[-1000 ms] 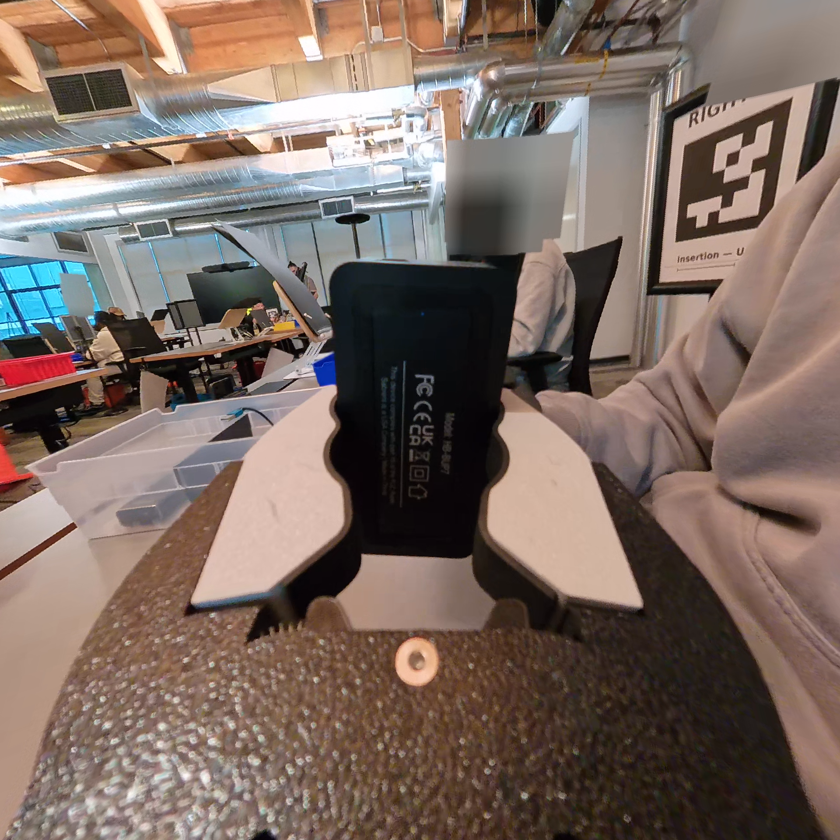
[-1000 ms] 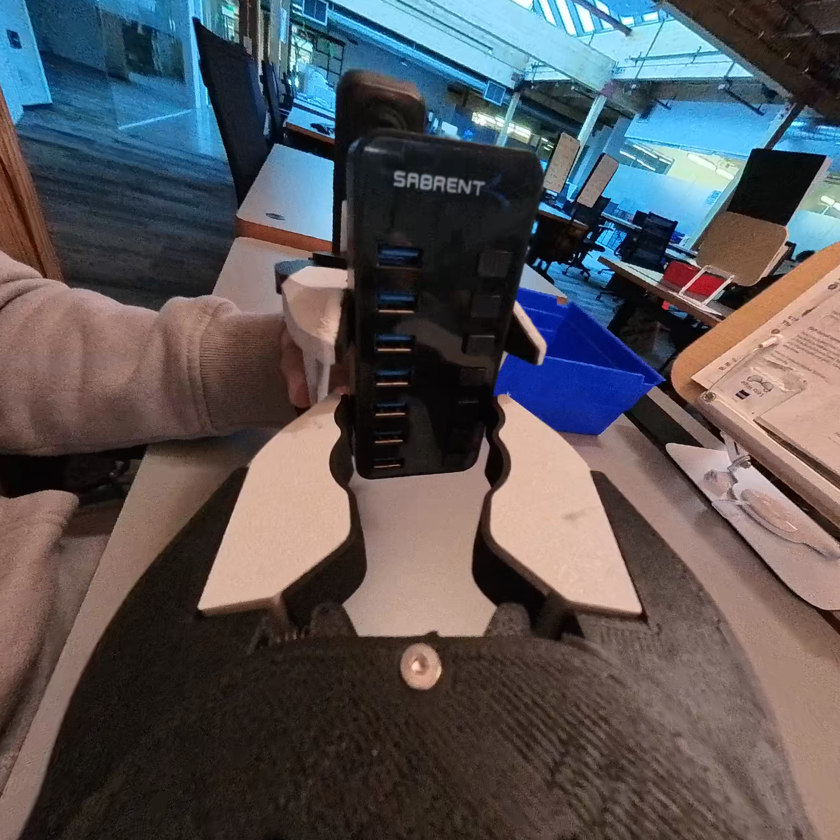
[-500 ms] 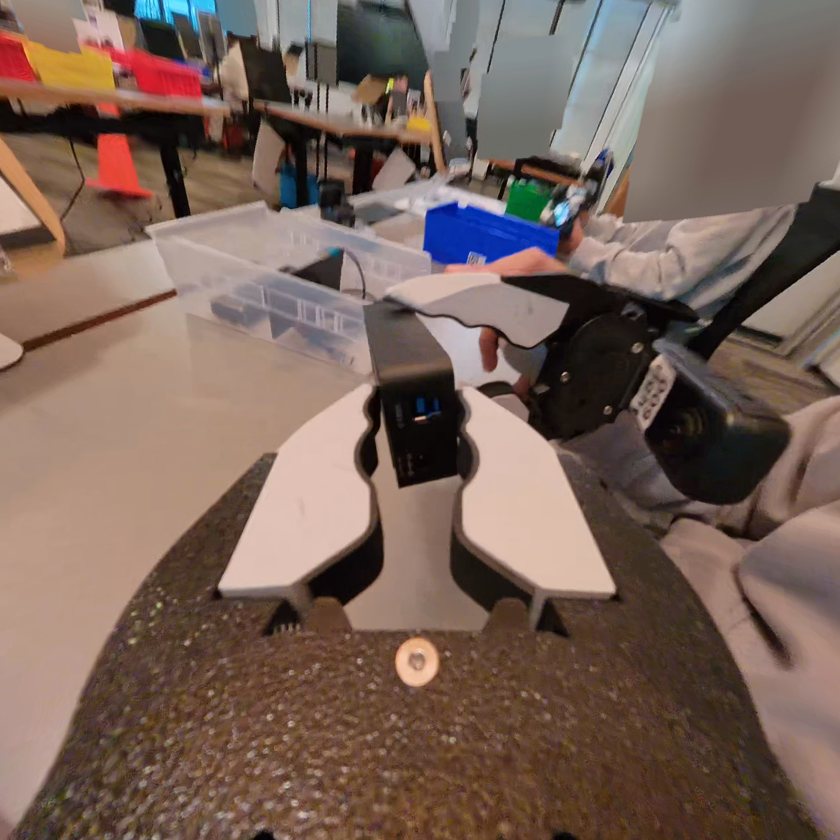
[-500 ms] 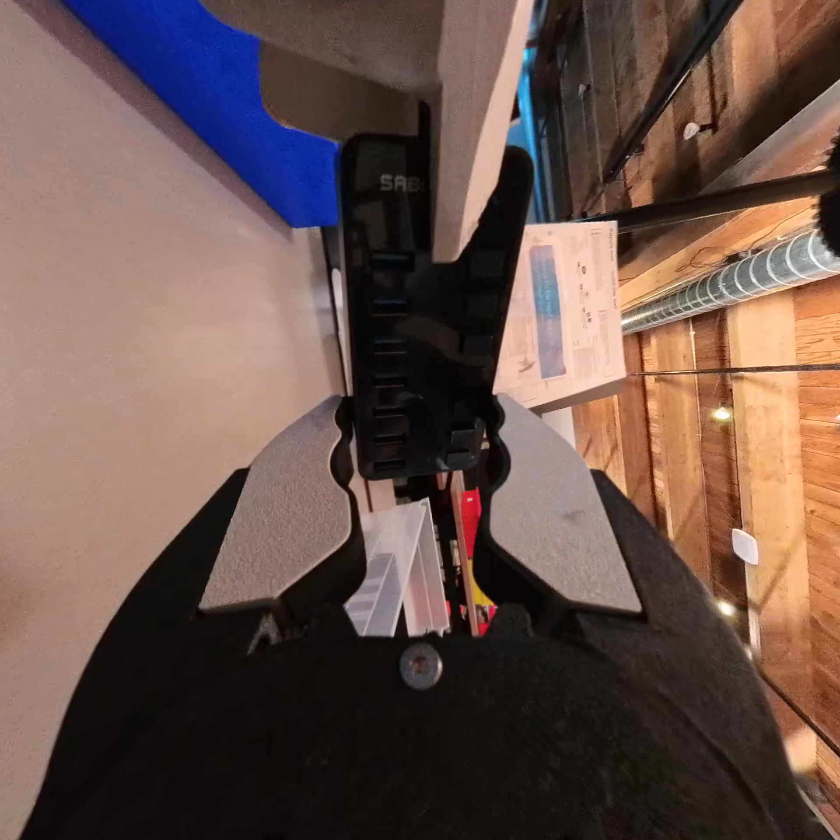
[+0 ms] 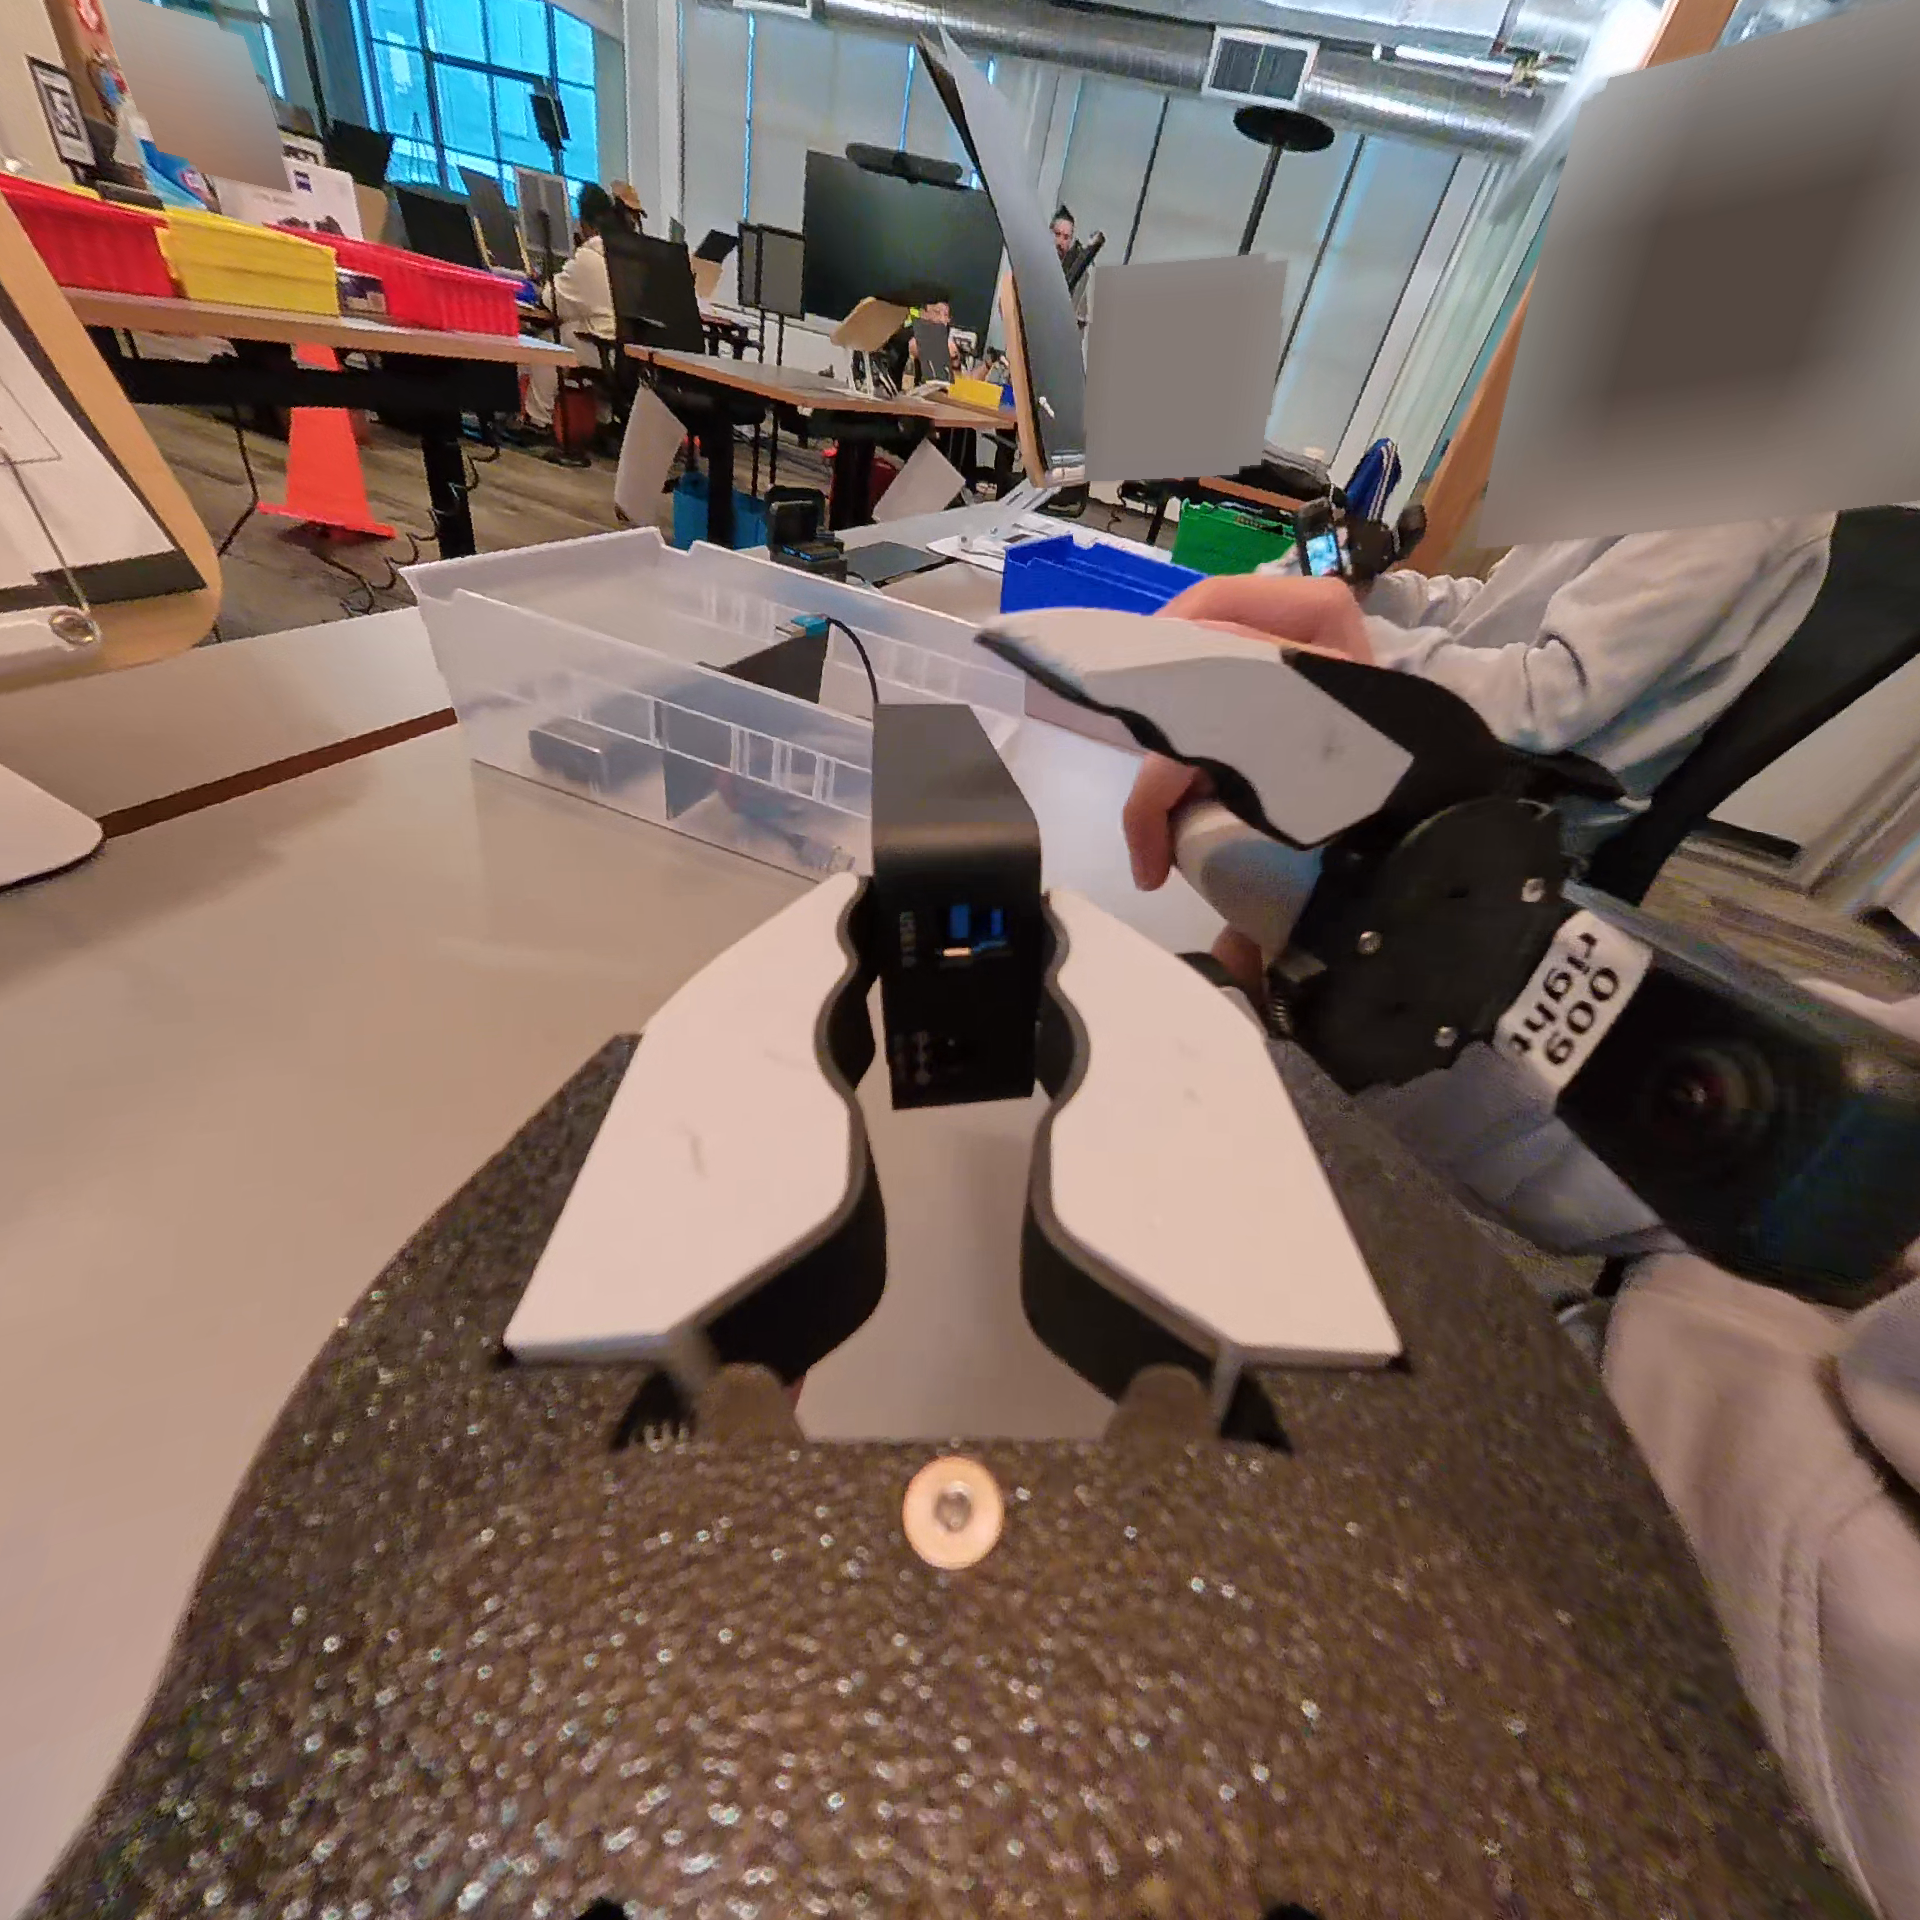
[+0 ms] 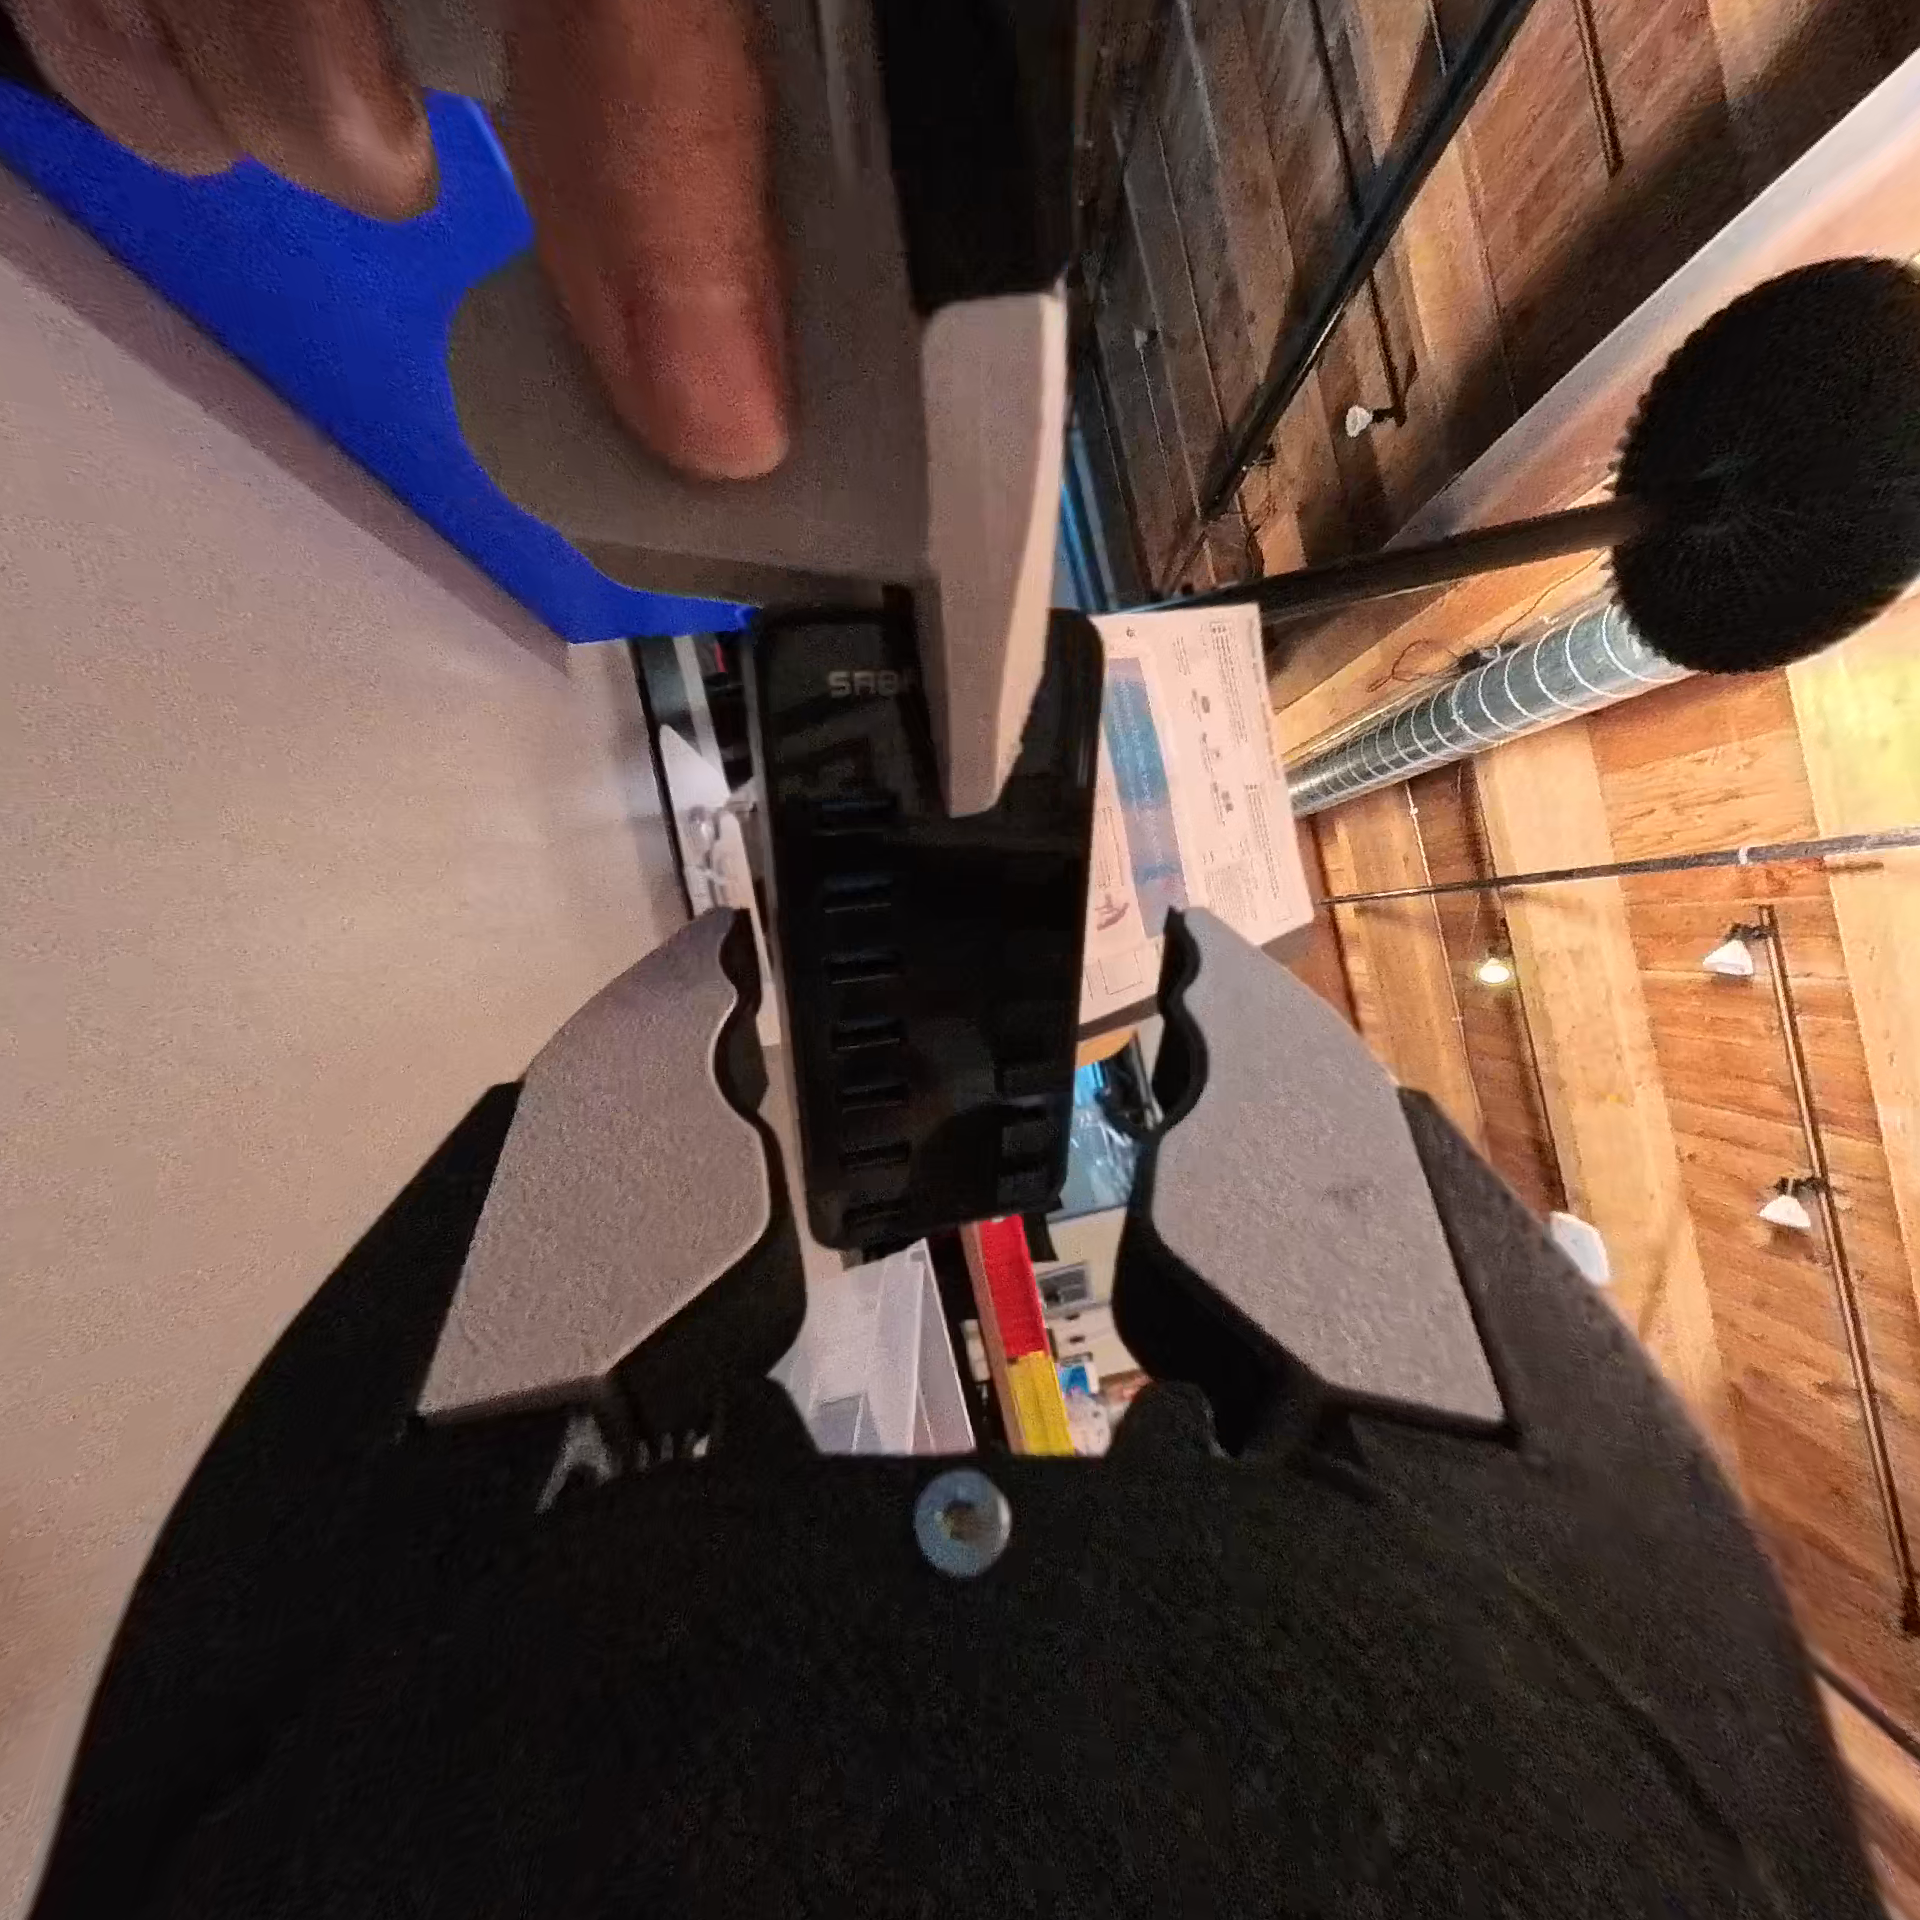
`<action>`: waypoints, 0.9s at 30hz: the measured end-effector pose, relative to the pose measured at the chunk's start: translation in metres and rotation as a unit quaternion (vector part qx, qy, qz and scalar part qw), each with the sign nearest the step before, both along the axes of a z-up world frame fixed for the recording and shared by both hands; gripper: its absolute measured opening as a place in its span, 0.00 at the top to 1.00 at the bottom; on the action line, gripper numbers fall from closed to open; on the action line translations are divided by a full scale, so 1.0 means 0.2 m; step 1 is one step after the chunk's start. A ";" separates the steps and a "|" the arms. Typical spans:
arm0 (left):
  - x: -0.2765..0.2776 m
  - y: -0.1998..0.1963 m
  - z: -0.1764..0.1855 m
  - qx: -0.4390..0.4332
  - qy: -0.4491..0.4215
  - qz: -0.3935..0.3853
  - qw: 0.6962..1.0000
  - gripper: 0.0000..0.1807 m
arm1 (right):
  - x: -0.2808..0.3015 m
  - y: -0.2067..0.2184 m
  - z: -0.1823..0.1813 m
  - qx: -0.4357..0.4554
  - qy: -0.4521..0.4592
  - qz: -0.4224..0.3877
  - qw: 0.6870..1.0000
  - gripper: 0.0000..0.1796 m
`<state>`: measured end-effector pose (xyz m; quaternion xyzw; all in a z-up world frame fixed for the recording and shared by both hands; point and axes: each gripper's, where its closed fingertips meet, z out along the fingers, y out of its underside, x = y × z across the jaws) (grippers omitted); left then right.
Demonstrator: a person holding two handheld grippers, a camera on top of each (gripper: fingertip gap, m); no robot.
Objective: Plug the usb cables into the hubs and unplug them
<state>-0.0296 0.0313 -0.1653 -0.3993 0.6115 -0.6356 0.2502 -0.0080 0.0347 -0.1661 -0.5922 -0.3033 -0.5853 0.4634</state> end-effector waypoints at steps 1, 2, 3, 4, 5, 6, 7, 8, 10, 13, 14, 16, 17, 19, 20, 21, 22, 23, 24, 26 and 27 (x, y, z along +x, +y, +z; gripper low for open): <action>0.00 0.00 0.00 0.002 0.002 -0.003 1.000 0.85 | 0.00 0.01 -0.01 -0.007 -0.005 -0.002 1.000 0.62; 0.00 -0.01 0.00 0.000 0.002 -0.001 1.000 0.85 | 0.00 0.02 -0.04 -0.022 -0.006 0.000 1.000 0.66; 0.00 -0.01 0.00 0.002 0.004 0.002 1.000 0.85 | 0.00 0.02 -0.04 -0.024 -0.006 -0.001 1.000 0.67; 0.00 -0.01 0.00 0.003 0.004 0.004 1.000 0.85 | 0.00 0.02 -0.05 -0.022 -0.003 0.001 1.000 0.67; 0.00 -0.01 -0.01 0.004 0.005 0.003 1.000 0.85 | -0.01 0.02 -0.05 -0.026 0.006 0.005 1.000 0.67; 0.00 -0.01 -0.01 0.001 0.008 0.000 1.000 0.85 | -0.01 0.01 -0.05 -0.028 0.015 0.009 0.999 0.67; 0.00 -0.01 -0.01 -0.005 0.006 -0.003 1.000 0.85 | -0.01 0.00 -0.05 -0.030 0.016 0.012 0.999 0.67; 0.01 -0.01 -0.01 -0.009 0.006 -0.002 1.000 0.85 | 0.00 0.00 -0.06 -0.041 0.022 0.017 0.999 0.67; 0.02 -0.01 -0.02 -0.020 0.012 0.006 1.000 0.84 | 0.02 -0.01 -0.07 -0.068 0.028 0.028 0.997 0.67; 0.06 0.03 0.00 -0.030 -0.017 0.053 0.998 0.77 | 0.26 -0.09 0.04 -0.100 0.009 -0.017 0.995 0.67; 0.06 0.04 -0.01 -0.011 -0.023 0.056 0.998 0.77 | 0.39 -0.13 0.10 -0.111 0.034 -0.031 0.993 0.67; 0.07 0.06 -0.06 0.031 -0.012 0.064 0.997 0.76 | 0.67 -0.23 0.20 -0.147 0.065 -0.057 0.985 0.67; 0.07 0.06 -0.09 0.045 -0.008 0.065 0.997 0.76 | 0.83 -0.29 0.23 -0.181 0.073 -0.074 0.978 0.67; 0.08 0.05 -0.12 0.057 -0.010 0.051 0.997 0.76 | 1.12 -0.39 0.23 -0.257 0.106 -0.106 0.955 0.67; 0.09 0.04 -0.13 0.056 -0.009 0.045 0.997 0.76 | 1.26 -0.43 0.21 -0.284 0.137 -0.120 0.941 0.67; 0.09 0.03 -0.14 0.054 -0.008 0.038 0.998 0.77 | 1.39 -0.46 0.17 -0.309 0.176 -0.133 0.925 0.66; 0.10 0.02 -0.14 0.051 -0.007 0.032 0.998 0.77 | 1.49 -0.49 0.11 -0.337 0.209 -0.144 0.907 0.67; 0.10 0.01 -0.15 0.050 -0.008 0.029 0.998 0.77 | 1.59 -0.50 0.05 -0.357 0.233 -0.155 0.891 0.67; 0.10 0.00 -0.15 0.050 -0.011 0.026 0.998 0.78 | 1.67 -0.51 -0.03 -0.378 0.255 -0.162 0.875 0.67; 0.11 -0.01 -0.16 0.051 -0.020 0.021 0.998 0.79 | 1.75 -0.47 -0.17 -0.403 0.288 -0.165 0.853 0.67; 0.11 -0.02 -0.16 0.052 -0.019 0.019 0.998 0.79 | 1.76 -0.44 -0.24 -0.418 0.310 -0.156 0.840 0.67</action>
